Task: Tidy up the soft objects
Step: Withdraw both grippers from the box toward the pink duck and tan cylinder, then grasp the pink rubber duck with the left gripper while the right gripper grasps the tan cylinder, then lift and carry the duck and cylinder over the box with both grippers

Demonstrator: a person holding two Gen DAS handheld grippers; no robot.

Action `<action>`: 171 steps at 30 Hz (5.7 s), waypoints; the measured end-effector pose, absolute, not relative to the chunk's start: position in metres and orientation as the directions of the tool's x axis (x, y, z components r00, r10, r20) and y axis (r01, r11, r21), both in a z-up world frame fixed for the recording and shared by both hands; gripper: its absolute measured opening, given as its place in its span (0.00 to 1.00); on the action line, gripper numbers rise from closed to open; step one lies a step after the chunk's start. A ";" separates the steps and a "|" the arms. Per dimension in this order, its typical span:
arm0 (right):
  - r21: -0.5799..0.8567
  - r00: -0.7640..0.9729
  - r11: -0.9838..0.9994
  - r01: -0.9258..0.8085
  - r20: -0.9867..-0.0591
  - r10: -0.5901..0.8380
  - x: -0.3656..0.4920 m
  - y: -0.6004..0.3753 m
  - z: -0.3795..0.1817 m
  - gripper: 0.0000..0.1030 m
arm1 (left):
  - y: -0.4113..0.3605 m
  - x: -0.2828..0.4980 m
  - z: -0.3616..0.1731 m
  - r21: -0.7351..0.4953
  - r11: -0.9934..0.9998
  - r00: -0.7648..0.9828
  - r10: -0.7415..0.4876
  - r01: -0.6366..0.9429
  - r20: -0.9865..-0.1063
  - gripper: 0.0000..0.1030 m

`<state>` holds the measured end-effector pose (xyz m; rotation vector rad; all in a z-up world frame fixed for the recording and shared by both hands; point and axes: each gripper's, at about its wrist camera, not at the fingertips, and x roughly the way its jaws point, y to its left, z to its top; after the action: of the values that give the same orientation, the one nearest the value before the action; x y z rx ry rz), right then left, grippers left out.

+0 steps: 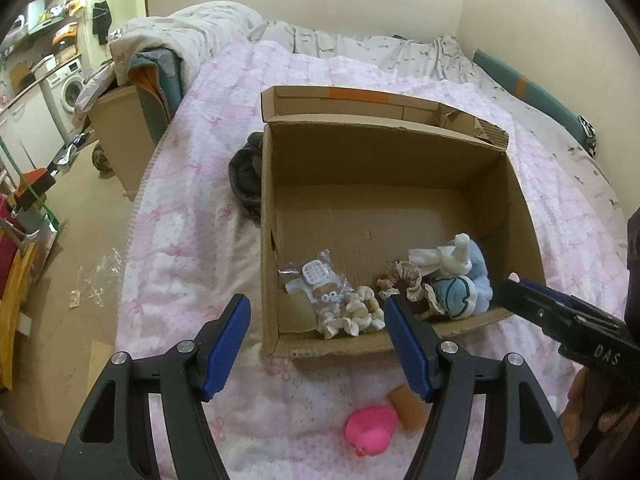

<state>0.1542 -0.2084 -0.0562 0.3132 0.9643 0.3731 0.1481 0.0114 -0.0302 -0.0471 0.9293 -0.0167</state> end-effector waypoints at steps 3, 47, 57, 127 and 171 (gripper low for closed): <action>0.414 0.522 0.896 -0.160 -0.735 0.433 0.150 -0.211 -0.054 0.74 | 0.012 0.140 -0.027 -0.041 0.999 0.602 -0.028 -0.008 -0.798 0.65; 0.410 0.435 0.912 0.002 -0.822 0.369 0.095 -0.213 -0.078 0.74 | -0.026 0.119 -0.137 -0.163 0.984 0.155 -0.173 0.071 -0.973 0.38; 0.385 0.379 0.923 -0.019 -0.851 0.363 0.101 -0.200 -0.092 0.74 | -0.016 0.115 -0.115 -0.120 0.992 0.233 -0.128 0.050 -0.964 0.33; 0.424 0.471 0.882 -0.206 -0.747 0.469 0.070 -0.187 -0.043 0.08 | 0.032 0.077 -0.063 -0.007 0.990 0.456 0.060 -0.144 -0.888 0.33; 0.376 0.533 0.911 -0.171 -0.742 0.406 0.166 -0.208 -0.051 0.08 | -0.003 0.201 -0.052 -0.013 0.999 0.589 -0.032 0.036 -0.808 0.33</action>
<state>0.1661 -0.2079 -0.0514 0.2721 0.9497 0.3488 0.2010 -0.0029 -0.0515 0.0045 0.9407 -0.0392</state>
